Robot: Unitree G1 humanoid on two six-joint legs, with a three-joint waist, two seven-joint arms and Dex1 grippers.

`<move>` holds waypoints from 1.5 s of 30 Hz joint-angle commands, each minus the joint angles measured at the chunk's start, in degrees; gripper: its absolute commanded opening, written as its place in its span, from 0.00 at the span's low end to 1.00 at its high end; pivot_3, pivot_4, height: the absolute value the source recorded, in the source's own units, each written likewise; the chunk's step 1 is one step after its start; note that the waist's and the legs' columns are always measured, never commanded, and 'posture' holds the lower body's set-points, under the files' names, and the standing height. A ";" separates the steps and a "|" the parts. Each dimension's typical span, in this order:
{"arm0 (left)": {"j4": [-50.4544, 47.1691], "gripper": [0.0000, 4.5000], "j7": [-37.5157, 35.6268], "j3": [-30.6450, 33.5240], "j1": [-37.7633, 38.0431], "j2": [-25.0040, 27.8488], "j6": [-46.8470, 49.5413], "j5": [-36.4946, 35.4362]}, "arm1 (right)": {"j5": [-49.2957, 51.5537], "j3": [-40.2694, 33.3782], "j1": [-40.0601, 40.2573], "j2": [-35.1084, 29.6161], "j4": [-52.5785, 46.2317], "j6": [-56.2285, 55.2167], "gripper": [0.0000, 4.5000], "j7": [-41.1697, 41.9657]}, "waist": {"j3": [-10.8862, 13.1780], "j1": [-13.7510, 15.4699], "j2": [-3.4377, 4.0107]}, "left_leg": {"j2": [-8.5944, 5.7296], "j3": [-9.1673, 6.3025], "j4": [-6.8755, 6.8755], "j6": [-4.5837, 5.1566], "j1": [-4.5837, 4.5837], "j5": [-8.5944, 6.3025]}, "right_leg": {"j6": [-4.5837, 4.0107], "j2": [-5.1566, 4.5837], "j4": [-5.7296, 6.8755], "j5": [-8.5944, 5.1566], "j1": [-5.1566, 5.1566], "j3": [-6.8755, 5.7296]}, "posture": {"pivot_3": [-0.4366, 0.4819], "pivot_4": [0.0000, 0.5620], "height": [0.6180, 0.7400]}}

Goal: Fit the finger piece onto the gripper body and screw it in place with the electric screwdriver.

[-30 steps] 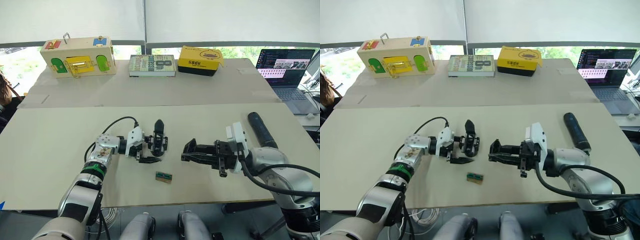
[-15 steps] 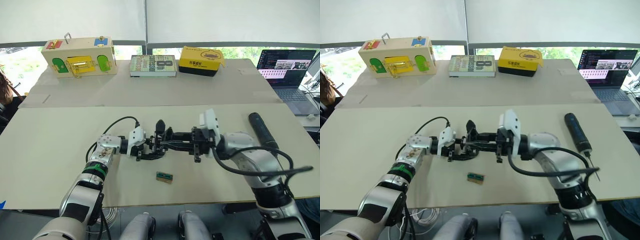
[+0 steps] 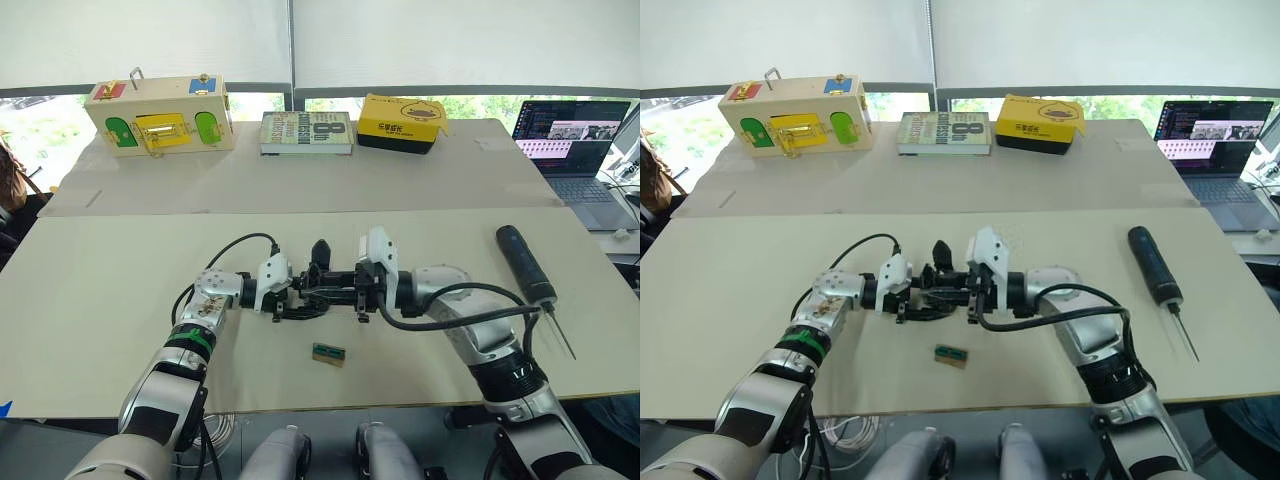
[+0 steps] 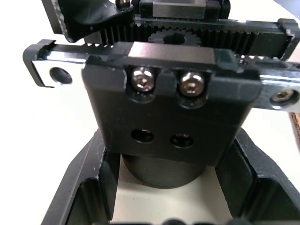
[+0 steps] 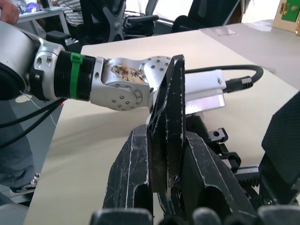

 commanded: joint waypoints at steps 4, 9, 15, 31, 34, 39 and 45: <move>0.64 0.52 0.46 -1.30 1.02 0.33 0.41 2.05 | -1.51 -0.41 -1.40 0.04 0.98 -1.16 0.09 0.55 | -0.04 -0.01 0.00 | 0.00 0.00 0.00 0.00 0.02 0.00 | 0.00 0.00 0.02 0.00 0.01 -0.01 | 0.48 0.27 1.00; 0.82 0.52 0.23 -1.35 1.01 0.65 0.56 2.07 | -2.51 -0.28 -1.52 0.43 2.22 -1.33 0.09 0.30 | -0.06 -0.08 0.00 | 0.01 0.01 0.00 0.00 0.07 0.00 | 0.00 0.00 0.02 0.00 0.02 -0.02 | 0.48 0.27 1.00; 0.99 0.52 -0.02 -1.47 1.12 1.15 0.69 2.18 | -3.89 0.16 -2.29 0.76 3.75 0.22 0.09 -1.51 | -0.07 -0.25 0.00 | 0.01 0.01 -0.01 0.00 0.20 0.00 | -0.01 0.00 0.03 0.00 0.06 -0.02 | 0.48 0.27 1.00; 0.57 0.52 0.03 -1.41 1.35 1.50 1.36 1.89 | -5.97 2.63 -0.91 -0.02 6.17 0.74 0.09 0.36 | -0.23 -0.63 0.04 | 0.03 0.01 -0.02 -0.01 0.39 -0.01 | -0.01 0.00 0.05 0.00 0.19 -0.05 | 0.48 0.27 1.00; 0.45 0.52 0.04 -1.40 1.43 1.55 1.52 1.84 | -5.75 2.04 -1.19 0.64 6.96 1.17 0.09 -0.81 | -0.30 -0.67 0.04 | 0.03 0.01 -0.03 -0.01 0.41 -0.01 | -0.01 0.00 0.05 0.00 0.20 -0.05 | 0.48 0.27 1.00; 0.19 0.52 0.15 -1.45 1.68 1.56 1.78 1.84 | -4.16 1.21 -1.43 0.80 6.38 0.12 0.09 0.71 | -0.35 -0.81 0.05 | 0.04 0.01 -0.07 -0.01 0.54 -0.02 | -0.01 0.00 0.02 0.00 0.37 -0.06 | 0.48 0.27 1.00; 0.31 0.52 0.63 -1.42 1.79 1.50 1.96 1.88 | -3.19 -0.80 -3.11 2.92 5.13 -8.34 0.48 2.45 | -0.35 -0.96 0.05 | 0.03 0.00 -0.20 -0.31 0.83 -0.27 | 0.00 0.02 -0.23 -0.01 0.84 -0.10 | 0.48 0.27 1.00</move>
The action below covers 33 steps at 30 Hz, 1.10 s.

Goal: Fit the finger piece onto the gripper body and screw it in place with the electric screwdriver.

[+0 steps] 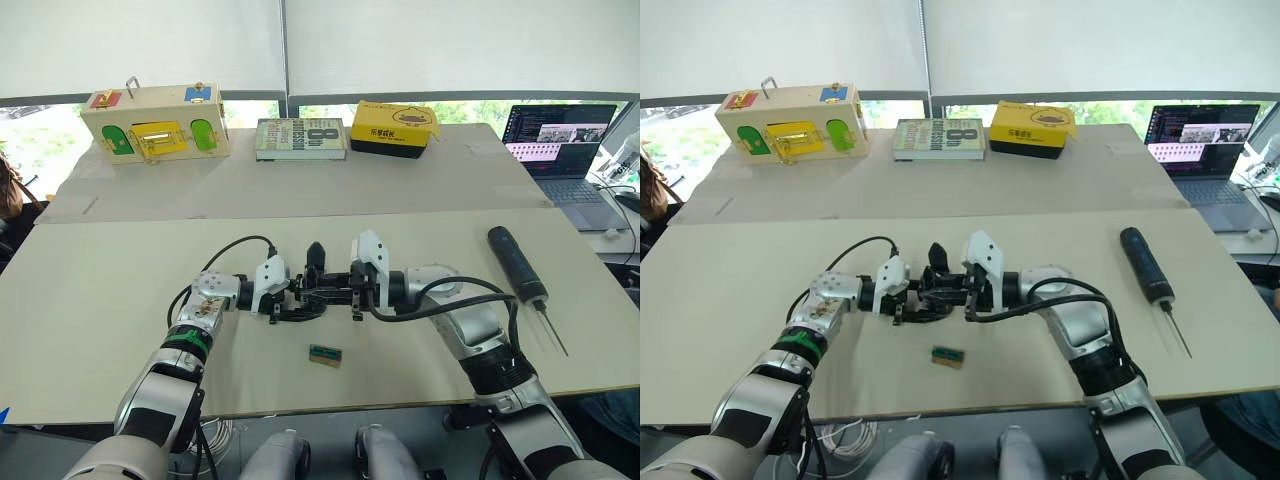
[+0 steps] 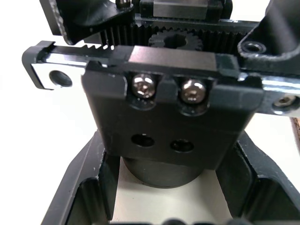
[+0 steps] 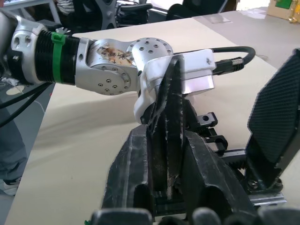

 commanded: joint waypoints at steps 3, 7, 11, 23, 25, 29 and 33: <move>0.47 0.52 0.33 -0.96 1.25 0.37 0.59 1.87 | 2.05 -1.84 -1.17 0.98 -3.39 -3.27 0.71 2.28 | 0.00 -0.04 0.00 | 0.01 0.00 -0.01 0.01 -0.01 0.00 | 0.00 0.00 0.00 0.00 0.00 0.00 | 0.48 0.27 1.00; 0.66 0.52 0.86 -1.00 1.25 0.03 0.69 1.94 | 1.96 -2.03 -0.42 0.35 -4.26 -2.69 0.99 2.90 | 0.00 -0.07 0.00 | 0.00 0.00 0.00 0.00 0.00 -0.01 | 0.00 0.00 -0.01 0.00 -0.01 0.00 | 0.48 0.27 1.00; 0.91 0.52 2.01 -0.45 1.10 -0.29 1.60 1.62 | 2.81 -2.71 0.50 -1.03 -5.92 -2.08 0.99 4.09 | 0.00 0.03 0.00 | 0.00 0.00 0.00 0.00 0.00 -0.02 | 0.00 0.00 -0.01 0.00 -0.01 -0.01 | 0.48 0.27 1.00; -5.96 0.99 0.30 1.99 5.92 4.83 2.34 -1.26 | 11.51 -11.61 5.28 -3.16 -17.23 -5.59 1.00 5.46 | 0.00 -0.64 0.01 | 0.07 0.00 -0.07 -0.02 0.01 -0.02 | 0.01 -0.01 -0.03 0.00 0.03 0.03 | 0.48 0.27 1.00; -9.44 0.99 -1.45 3.01 8.49 7.17 3.13 -3.00 | 13.23 -13.72 7.18 -5.64 -20.26 -4.38 1.00 5.10 | 0.00 -1.00 0.01 | 0.07 0.01 -0.15 0.00 0.00 -0.05 | -0.01 -0.06 -0.05 -0.01 -0.03 0.03 | 0.48 0.27 1.00; -19.33 0.99 -1.75 8.14 15.72 12.80 9.09 -8.81 | 16.34 -23.42 15.49 -11.05 -26.94 -3.01 1.00 0.38 | 0.02 -0.93 0.03 | 0.18 0.00 -0.30 0.03 0.01 -0.11 | -0.15 -0.08 -0.09 -0.10 -0.12 0.03 | 0.48 0.27 1.00; -34.16 0.99 1.81 13.99 20.53 16.11 19.05 -16.26 | 14.06 -36.60 30.82 -14.15 -29.31 -8.06 1.00 -1.52 | 0.10 0.76 0.07 | 0.22 -0.02 -0.32 -0.11 0.02 -0.20 | -0.15 -0.08 -0.11 -0.15 -0.05 0.01 | 0.48 0.27 1.00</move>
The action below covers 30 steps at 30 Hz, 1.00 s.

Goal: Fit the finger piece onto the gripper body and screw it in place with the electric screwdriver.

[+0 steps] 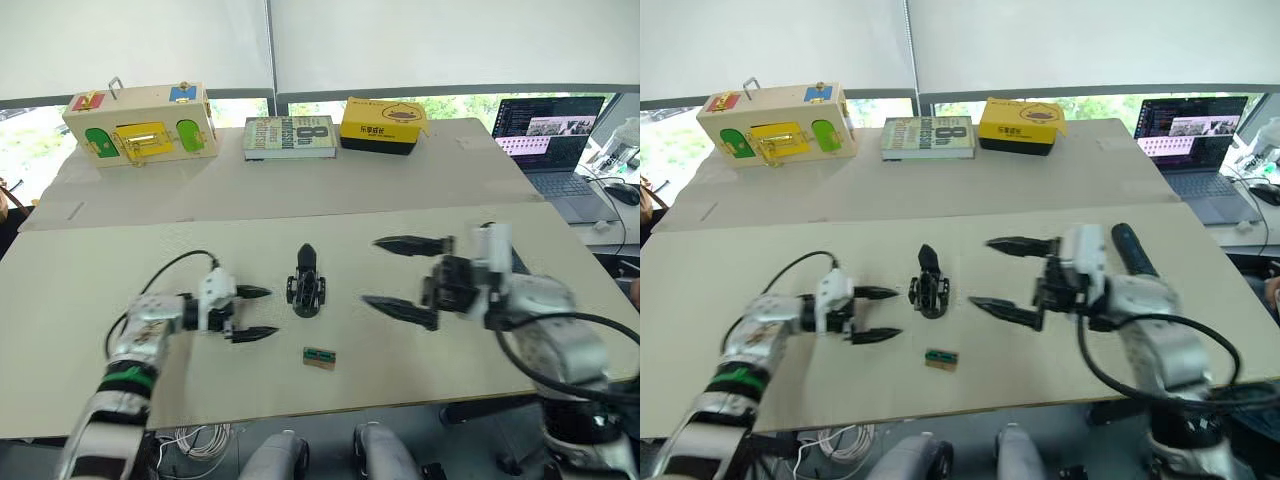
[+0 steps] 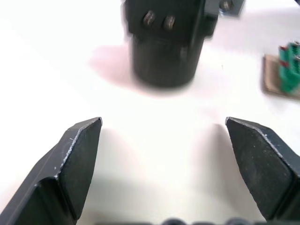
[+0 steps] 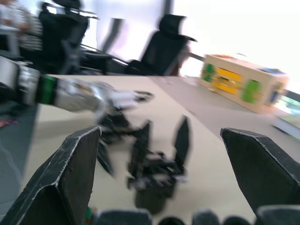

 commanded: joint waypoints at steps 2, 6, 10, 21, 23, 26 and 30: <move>-16.08 0.99 1.97 6.22 3.13 3.59 9.61 -9.02 | -1.45 -15.45 14.51 -1.43 -2.87 -6.75 1.00 -1.99 | 0.08 1.41 0.02 | -0.02 -0.02 0.02 0.00 -0.04 -0.03 | 0.08 0.00 -0.05 -0.05 0.04 -0.03 | 0.48 0.27 1.00; -24.50 0.99 4.54 11.42 3.46 5.86 20.84 -18.28 | -2.80 -27.00 26.04 1.34 -1.50 -12.38 1.00 -5.20 | 0.12 1.62 0.08 | -0.13 0.08 0.16 0.04 0.01 -0.10 | 0.36 -0.05 -0.05 -0.18 0.13 0.00 | 0.48 0.27 1.00; -29.26 0.99 3.56 11.70 3.49 8.23 26.65 -21.97 | -3.27 -32.92 35.40 4.75 -0.84 -14.79 1.00 -7.24 | 0.11 1.07 0.12 | -0.05 0.09 0.12 0.02 0.16 -0.10 | 0.62 -0.08 -0.03 -0.40 0.26 0.08 | 0.48 0.27 1.00; -36.14 0.99 6.35 8.54 -2.78 6.21 30.55 -24.07 | -0.22 -33.33 38.82 3.78 -6.32 4.00 1.00 -26.38 | 0.17 -0.21 0.22 | 0.09 0.16 0.03 -0.05 0.25 -0.12 | 0.50 -0.09 -0.02 -0.55 0.30 0.23 | 0.48 0.27 1.00; -36.19 0.99 6.85 8.01 -4.29 5.73 31.17 -24.49 | -0.53 -32.15 34.92 -1.84 -5.04 12.47 1.00 -29.54 | 0.17 -0.26 0.23 | 0.08 0.19 0.04 -0.05 0.25 -0.12 | 0.52 -0.11 -0.02 -0.54 0.28 0.21 | 0.48 0.27 1.00; -36.15 0.99 7.09 7.17 -5.73 5.44 31.75 -24.81 | -0.36 -29.21 27.35 -8.21 -0.45 19.95 1.00 -31.36 | 0.18 0.40 0.22 | 0.13 0.19 0.03 -0.06 0.17 -0.09 | 0.50 -0.10 -0.01 -0.52 0.18 0.14 | 0.48 0.27 1.00; -36.49 0.99 7.23 6.69 -6.55 4.88 31.98 -24.95 | -1.88 -22.42 14.52 -14.90 11.15 25.94 1.00 -30.94 | 0.28 0.71 0.18 | 0.20 0.24 0.05 -0.02 0.05 -0.08 | 0.07 -0.03 -0.06 -0.34 0.13 0.06 | 0.48 0.27 1.00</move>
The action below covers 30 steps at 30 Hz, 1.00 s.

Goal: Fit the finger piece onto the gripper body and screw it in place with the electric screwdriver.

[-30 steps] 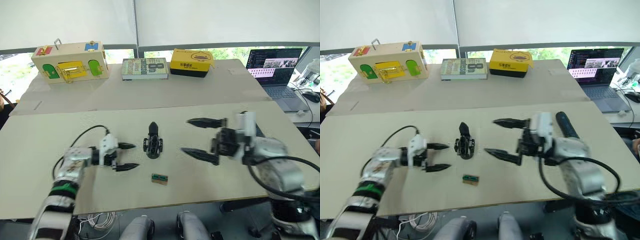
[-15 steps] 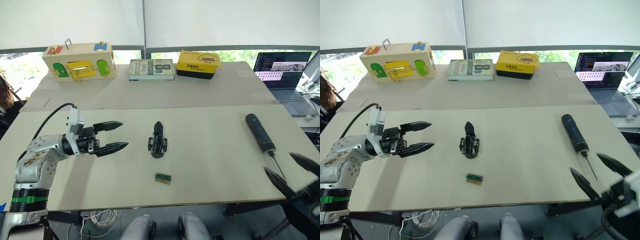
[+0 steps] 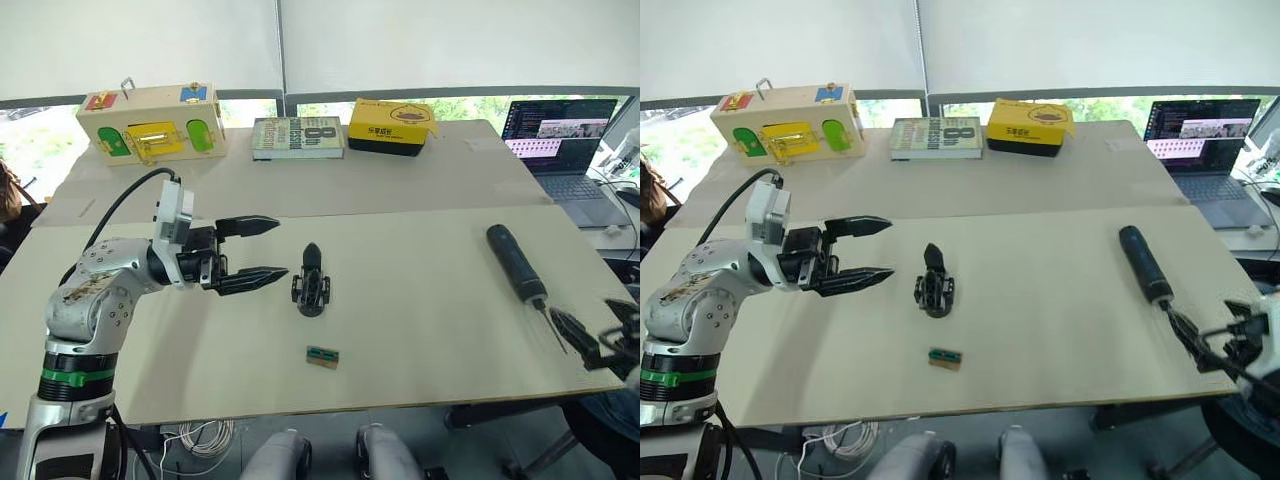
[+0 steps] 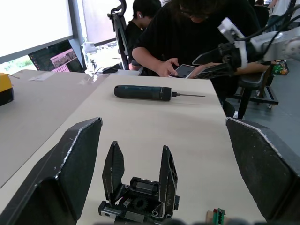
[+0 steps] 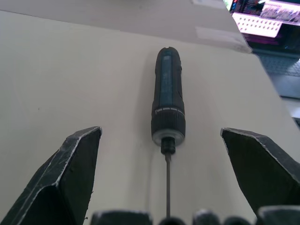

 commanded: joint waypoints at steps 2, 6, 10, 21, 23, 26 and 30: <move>-1.70 0.99 -0.26 0.25 -1.24 -0.06 0.08 -1.30 | -2.38 6.54 -11.09 -5.80 12.92 5.13 1.00 0.72 | 0.03 0.37 -0.03 | -0.01 0.02 0.02 0.08 0.00 -0.01 | -0.03 -0.02 -0.02 0.01 0.01 -0.03 | 0.48 0.27 1.00; -1.87 0.99 -0.43 0.46 -1.46 -0.58 -0.51 -1.61 | -7.77 14.97 -21.69 -8.96 28.43 0.90 1.00 5.49 | 0.06 0.47 -0.04 | -0.05 0.06 0.09 0.48 -0.07 0.13 | -0.06 -0.05 -0.07 0.06 0.02 -0.06 | 0.48 0.27 1.00; -2.28 0.99 -0.44 0.83 -1.17 -0.39 -0.29 -1.82 | -13.36 21.35 -30.72 -9.35 42.70 -4.25 1.00 8.51 | 0.06 0.28 -0.04 | -0.07 0.12 0.09 0.56 -0.08 0.11 | -0.06 -0.05 -0.08 0.06 0.00 -0.03 | 0.48 0.27 1.00; -3.64 1.00 -2.32 1.94 2.55 2.38 -0.06 -2.92 | -20.79 30.06 -46.19 -8.28 67.31 -11.99 0.88 19.90 | 0.07 -0.25 -0.03 | -0.07 0.16 0.10 0.48 -0.05 0.07 | -0.08 -0.04 -0.04 0.09 -0.03 0.03 | 0.48 0.27 1.00; -4.15 1.00 -3.47 2.15 3.85 3.07 -0.93 -2.84 | -20.95 29.97 -47.13 -8.12 68.23 -12.98 0.74 21.05 | 0.06 -0.40 -0.03 | -0.07 0.16 0.10 0.48 -0.05 0.06 | -0.08 -0.03 -0.03 0.09 -0.03 0.03 | 0.48 0.27 1.00; -4.52 1.00 -3.96 2.73 4.99 3.61 -0.64 -3.55 | -21.01 29.52 -47.19 -8.28 67.57 -14.06 0.49 22.48 | 0.07 -0.56 -0.03 | -0.07 0.16 0.10 0.44 -0.06 0.04 | -0.08 -0.03 -0.04 0.09 -0.04 0.03 | 0.48 0.27 1.00; -4.41 1.00 -4.97 4.36 7.02 5.11 -1.82 -2.91 | -17.23 27.30 -42.57 -9.90 53.16 -10.74 0.44 27.03 | 0.16 -0.66 0.13 | -0.07 0.16 0.08 0.41 -0.08 0.03 | -0.08 -0.03 0.01 0.09 -0.13 0.06 | 0.48 0.27 1.00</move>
